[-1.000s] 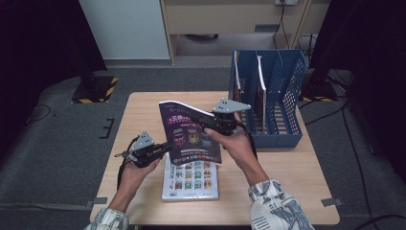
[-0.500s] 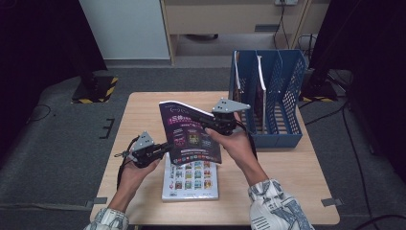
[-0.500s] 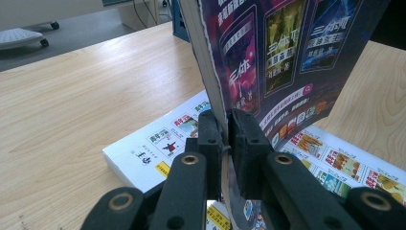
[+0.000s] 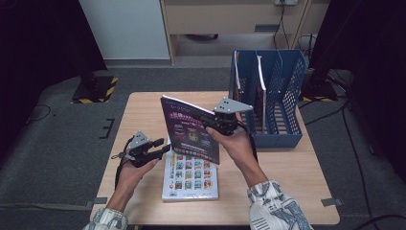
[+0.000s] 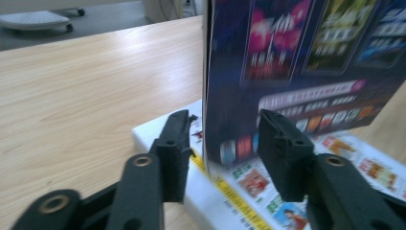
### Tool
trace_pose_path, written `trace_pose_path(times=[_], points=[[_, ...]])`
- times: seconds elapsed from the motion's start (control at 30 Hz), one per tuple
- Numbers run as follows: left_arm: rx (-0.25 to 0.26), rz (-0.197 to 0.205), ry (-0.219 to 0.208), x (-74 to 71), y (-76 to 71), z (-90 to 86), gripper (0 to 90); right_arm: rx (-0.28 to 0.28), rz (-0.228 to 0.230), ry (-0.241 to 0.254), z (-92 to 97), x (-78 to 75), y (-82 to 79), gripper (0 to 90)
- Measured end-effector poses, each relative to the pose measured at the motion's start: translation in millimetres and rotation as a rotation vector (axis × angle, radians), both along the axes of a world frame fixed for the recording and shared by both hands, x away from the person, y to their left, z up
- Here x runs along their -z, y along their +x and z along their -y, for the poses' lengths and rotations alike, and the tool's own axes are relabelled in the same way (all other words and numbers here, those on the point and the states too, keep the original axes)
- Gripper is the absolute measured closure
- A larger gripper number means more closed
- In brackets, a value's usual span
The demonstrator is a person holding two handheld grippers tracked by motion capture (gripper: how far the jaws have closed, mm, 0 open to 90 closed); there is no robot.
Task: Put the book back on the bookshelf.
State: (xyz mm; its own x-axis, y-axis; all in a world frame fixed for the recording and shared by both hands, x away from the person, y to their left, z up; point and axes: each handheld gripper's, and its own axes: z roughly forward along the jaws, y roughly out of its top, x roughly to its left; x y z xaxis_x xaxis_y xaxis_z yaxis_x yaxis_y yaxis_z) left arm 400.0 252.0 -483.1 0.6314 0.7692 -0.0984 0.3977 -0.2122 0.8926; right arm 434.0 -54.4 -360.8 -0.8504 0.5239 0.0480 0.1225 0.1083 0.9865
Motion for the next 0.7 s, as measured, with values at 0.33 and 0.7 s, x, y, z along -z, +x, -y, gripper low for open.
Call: trace_pose_path(times=[0.33,0.7], points=[[-0.102,-0.082,0.092,15.8,9.3,-10.6,17.6,0.059,0.032,0.015,7.1,-3.4,0.8,84.0],[-0.171,-0.151,0.145,30.7,14.3,-28.8,7.7,0.092,0.041,0.038,18.4,-7.5,-0.4,83.9]])
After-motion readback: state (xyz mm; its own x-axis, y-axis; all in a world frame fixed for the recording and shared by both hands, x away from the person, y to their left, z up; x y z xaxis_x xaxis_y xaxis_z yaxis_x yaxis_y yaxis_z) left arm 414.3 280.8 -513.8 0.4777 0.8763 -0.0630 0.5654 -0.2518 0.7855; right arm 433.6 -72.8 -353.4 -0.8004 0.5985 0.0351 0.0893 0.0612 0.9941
